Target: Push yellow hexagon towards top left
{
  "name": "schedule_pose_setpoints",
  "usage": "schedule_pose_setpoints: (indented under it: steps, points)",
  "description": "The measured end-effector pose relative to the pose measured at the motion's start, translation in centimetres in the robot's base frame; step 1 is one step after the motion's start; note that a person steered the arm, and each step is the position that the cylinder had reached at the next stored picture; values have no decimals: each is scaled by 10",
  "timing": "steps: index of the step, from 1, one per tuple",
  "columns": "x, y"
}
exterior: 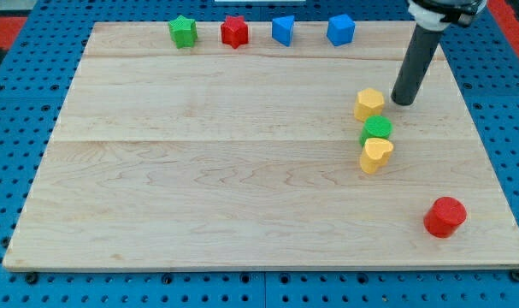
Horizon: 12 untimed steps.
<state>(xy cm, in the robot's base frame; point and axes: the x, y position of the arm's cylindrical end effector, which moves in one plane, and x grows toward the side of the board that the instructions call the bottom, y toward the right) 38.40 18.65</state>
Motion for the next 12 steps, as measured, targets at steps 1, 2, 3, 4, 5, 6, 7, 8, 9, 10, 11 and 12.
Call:
schedule_pose_setpoints:
  steps: [1,2,3,4,5,6,7,8,9,10,11,12]
  points:
    - [1,-72]
    - [0,-150]
    - [38,-158]
    - [28,-208]
    - [-26,-267]
    - [-25,-234]
    - [-51,-276]
    - [-86,-321]
    - [-124,-346]
    - [-86,-337]
    - [-69,-350]
    - [-90,-378]
